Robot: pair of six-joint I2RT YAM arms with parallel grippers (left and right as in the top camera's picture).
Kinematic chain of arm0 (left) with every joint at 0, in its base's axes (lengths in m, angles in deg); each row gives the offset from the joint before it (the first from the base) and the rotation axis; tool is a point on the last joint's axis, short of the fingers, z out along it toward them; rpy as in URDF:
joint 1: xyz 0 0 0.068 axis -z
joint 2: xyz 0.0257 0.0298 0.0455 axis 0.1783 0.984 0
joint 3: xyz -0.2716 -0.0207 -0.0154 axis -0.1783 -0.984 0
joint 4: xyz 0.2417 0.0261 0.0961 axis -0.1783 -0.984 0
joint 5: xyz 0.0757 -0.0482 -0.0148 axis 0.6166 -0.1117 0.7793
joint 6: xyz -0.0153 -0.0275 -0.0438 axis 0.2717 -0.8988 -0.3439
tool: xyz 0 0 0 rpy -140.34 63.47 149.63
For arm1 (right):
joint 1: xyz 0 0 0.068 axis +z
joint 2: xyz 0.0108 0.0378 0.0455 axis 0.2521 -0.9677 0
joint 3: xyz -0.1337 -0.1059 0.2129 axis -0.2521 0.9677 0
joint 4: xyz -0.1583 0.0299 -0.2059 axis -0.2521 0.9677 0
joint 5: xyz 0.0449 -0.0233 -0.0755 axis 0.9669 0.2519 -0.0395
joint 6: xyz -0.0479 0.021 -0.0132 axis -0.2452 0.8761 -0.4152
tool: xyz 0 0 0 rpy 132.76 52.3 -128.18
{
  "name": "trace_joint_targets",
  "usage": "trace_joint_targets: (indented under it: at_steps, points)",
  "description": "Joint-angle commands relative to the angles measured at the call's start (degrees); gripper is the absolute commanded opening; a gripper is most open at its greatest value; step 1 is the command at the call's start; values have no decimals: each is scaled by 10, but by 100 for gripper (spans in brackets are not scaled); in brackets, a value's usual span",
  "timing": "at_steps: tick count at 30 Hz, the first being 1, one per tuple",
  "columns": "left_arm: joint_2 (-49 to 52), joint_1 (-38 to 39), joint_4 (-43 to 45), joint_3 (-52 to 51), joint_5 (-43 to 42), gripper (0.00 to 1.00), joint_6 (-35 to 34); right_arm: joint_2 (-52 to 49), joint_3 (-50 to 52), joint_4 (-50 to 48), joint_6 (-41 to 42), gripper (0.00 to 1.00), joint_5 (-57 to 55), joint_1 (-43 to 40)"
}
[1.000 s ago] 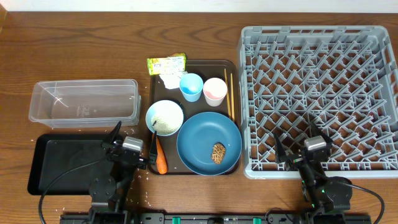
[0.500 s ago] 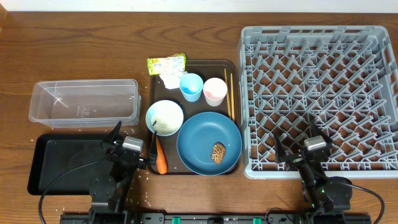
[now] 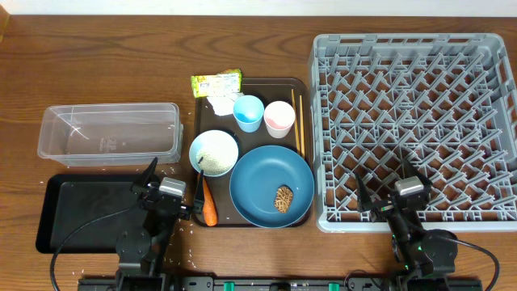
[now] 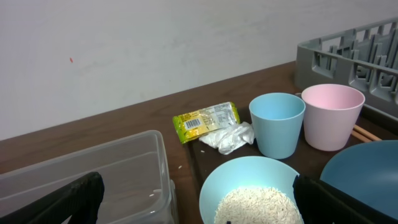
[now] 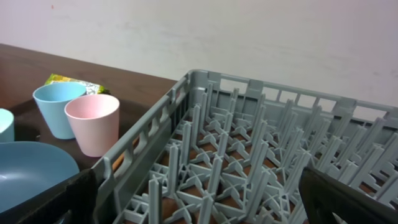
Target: Sort waste into correct bins and load items into the dishwasher rack
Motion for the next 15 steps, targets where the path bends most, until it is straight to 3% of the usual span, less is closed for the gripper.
trace_joint_targets:
  at_steps: [1,9,15]
  points:
    - [0,2,-28,-6,18,98,-1,0,2,-2,-5,99,19,-15]
    - [0,2,-25,-6,8,98,-2,0,1,-15,71,99,58,-15]
    - [0,2,35,-5,-174,98,-27,0,-52,-9,139,99,128,-15]
